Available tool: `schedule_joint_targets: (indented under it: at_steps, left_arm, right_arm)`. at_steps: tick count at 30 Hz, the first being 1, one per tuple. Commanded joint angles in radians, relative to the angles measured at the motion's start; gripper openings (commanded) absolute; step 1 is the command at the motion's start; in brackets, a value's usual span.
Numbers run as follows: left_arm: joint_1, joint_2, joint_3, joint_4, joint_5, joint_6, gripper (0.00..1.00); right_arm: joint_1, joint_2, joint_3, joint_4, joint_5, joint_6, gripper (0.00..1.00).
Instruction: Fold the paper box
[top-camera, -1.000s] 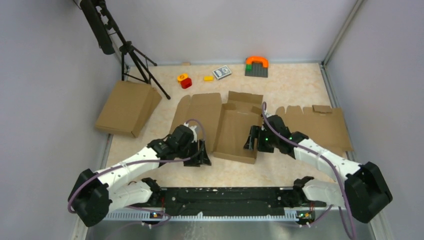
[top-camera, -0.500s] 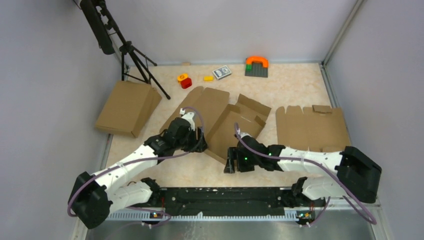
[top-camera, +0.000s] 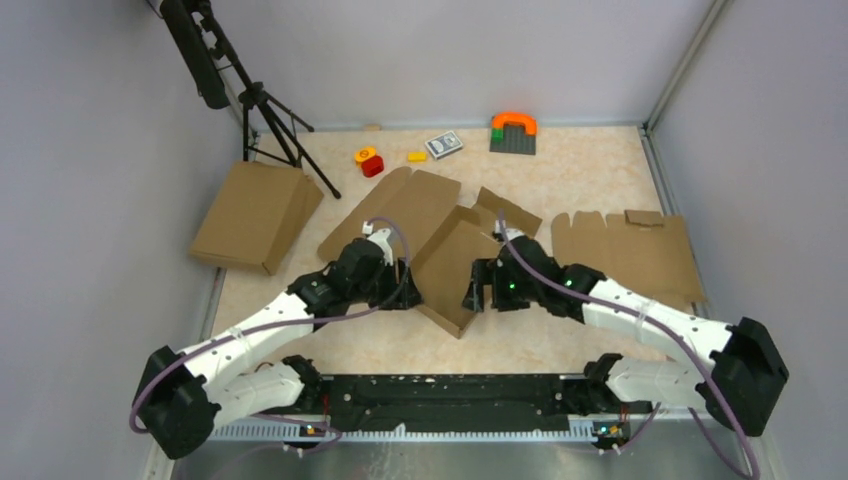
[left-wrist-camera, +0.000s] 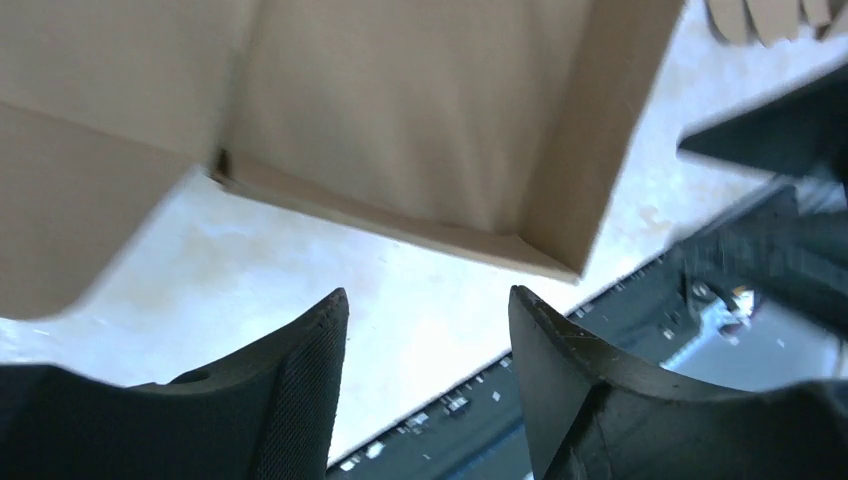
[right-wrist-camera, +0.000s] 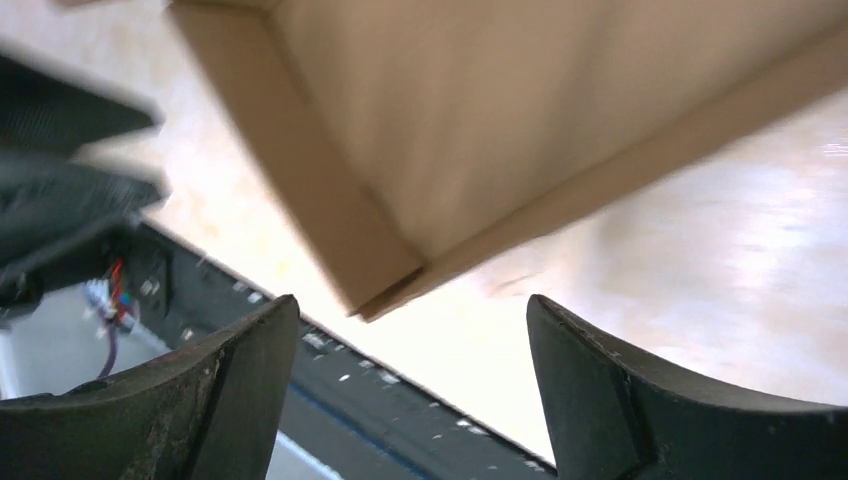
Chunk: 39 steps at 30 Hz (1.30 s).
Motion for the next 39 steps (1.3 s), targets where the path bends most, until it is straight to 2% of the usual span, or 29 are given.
schedule_joint_targets:
  at_steps: [1, 5, 7, 10, 12, 16, 20, 23, 28, 33, 36, 39]
  left_arm:
    - [-0.092, -0.049, -0.032, 0.023, -0.007, -0.155, 0.6]
    - [-0.144, 0.0, -0.081, 0.149, -0.001, -0.216, 0.6]
    - [-0.15, 0.026, -0.095, 0.197, -0.019, -0.243, 0.63]
    - [-0.152, 0.043, -0.124, 0.291, -0.015, -0.265, 0.64]
    - [-0.151, 0.045, -0.139, 0.326, -0.016, -0.275, 0.61]
    - [-0.15, 0.043, -0.154, 0.32, -0.059, -0.277, 0.47]
    - [-0.098, 0.026, -0.173, 0.308, -0.061, -0.26, 0.38]
    - [-0.041, 0.003, -0.194, 0.322, -0.025, -0.234, 0.36]
    - [0.036, 0.041, -0.169, 0.301, 0.016, -0.163, 0.36]
    - [0.124, 0.093, -0.127, 0.367, 0.065, -0.098, 0.36]
    - [0.156, 0.167, -0.044, 0.325, 0.077, -0.039, 0.37]
    - [0.17, 0.227, 0.025, 0.273, 0.071, 0.003, 0.38]
  right_arm:
    - [-0.187, -0.055, 0.057, -0.152, 0.034, -0.162, 0.83]
    - [-0.383, 0.039, 0.143, -0.187, 0.106, -0.267, 0.82]
    - [-0.436, 0.113, 0.21, -0.191, 0.143, -0.306, 0.81]
    - [-0.46, 0.204, 0.257, -0.128, 0.192, -0.347, 0.79]
    - [-0.473, 0.269, 0.281, -0.083, 0.182, -0.375, 0.74]
    - [-0.488, 0.42, 0.342, -0.032, 0.145, -0.393, 0.65]
    - [-0.487, 0.474, 0.351, 0.01, 0.152, -0.407, 0.63]
    - [-0.481, 0.499, 0.361, -0.005, 0.172, -0.43, 0.59]
    - [-0.444, 0.477, 0.33, -0.015, 0.178, -0.451, 0.55]
    - [-0.374, 0.419, 0.285, -0.048, 0.18, -0.447, 0.48]
    - [-0.329, 0.344, 0.233, -0.082, 0.19, -0.413, 0.47]
    - [-0.308, 0.233, 0.147, -0.077, 0.135, -0.366, 0.47]
